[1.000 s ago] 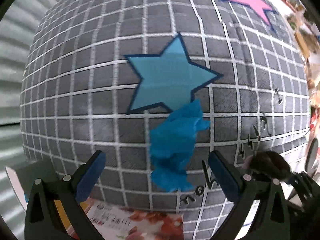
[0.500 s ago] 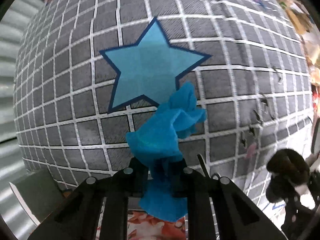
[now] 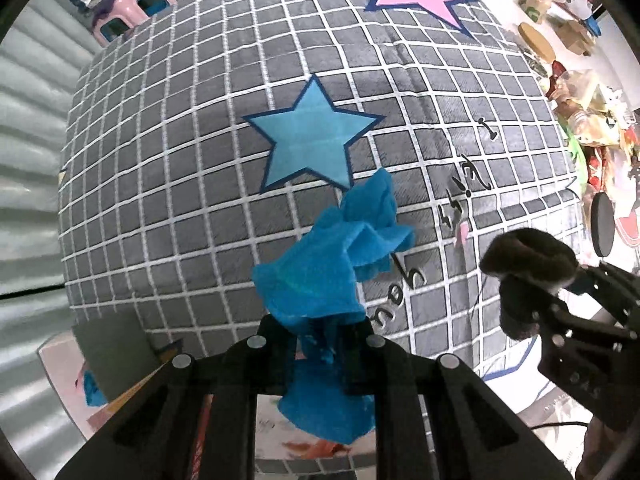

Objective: Organize soft objects
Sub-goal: 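Carry the blue cloth and striped sock with both tools over the white box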

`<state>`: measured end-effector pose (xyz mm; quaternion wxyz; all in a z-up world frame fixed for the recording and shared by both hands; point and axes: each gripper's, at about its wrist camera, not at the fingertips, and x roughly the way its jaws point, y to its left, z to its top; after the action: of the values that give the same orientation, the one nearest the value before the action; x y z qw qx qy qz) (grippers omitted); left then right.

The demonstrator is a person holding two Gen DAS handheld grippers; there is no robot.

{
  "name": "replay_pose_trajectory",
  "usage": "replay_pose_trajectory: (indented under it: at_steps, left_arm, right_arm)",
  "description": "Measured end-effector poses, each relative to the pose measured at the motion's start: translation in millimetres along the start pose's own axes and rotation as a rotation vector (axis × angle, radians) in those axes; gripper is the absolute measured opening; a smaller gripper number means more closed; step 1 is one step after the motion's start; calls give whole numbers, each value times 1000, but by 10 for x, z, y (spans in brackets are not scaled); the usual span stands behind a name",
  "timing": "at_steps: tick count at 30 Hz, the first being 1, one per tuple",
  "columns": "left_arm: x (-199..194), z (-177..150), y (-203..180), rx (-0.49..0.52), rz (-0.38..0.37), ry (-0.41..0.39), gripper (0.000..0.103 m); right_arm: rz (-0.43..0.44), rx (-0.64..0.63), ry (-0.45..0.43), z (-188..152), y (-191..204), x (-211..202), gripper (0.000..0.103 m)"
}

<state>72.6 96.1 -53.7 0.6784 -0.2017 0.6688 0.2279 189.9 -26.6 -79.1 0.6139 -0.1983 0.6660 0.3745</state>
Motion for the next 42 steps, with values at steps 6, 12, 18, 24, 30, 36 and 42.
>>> replay_pose_trajectory:
  at_steps: [6,12,18,24,30,36,42]
  left_arm:
    - [-215,-180,237,-17,-13,-40,17]
    - [-396,-418,445,-30,-25,-74,17]
    - [-593,-700,567,-20,-35,-127,17]
    - [-752,-916,700,-32,-51,-168,17]
    - [-904,-1137,904,-60,-51,-208,17]
    - [-1022,-1340,1159,-115,-49,-236,17]
    - [-1106,-1526,1472,-189,-43,-256,17]
  right_arm:
    - [-5,-41,-16,-98,347,-72,47]
    - [-5,-74,-34,-212,688,-159,47]
    - [-7,-112,-52,-363,1035,-282,47]
    - [-13,-156,-75,-459,1370,-429,46]
    - [-23,-205,-109,-541,1680,-584,46]
    - [-17,-270,-127,-622,2037,-654,46]
    - [-5,-354,-136,-672,2458,-683,47]
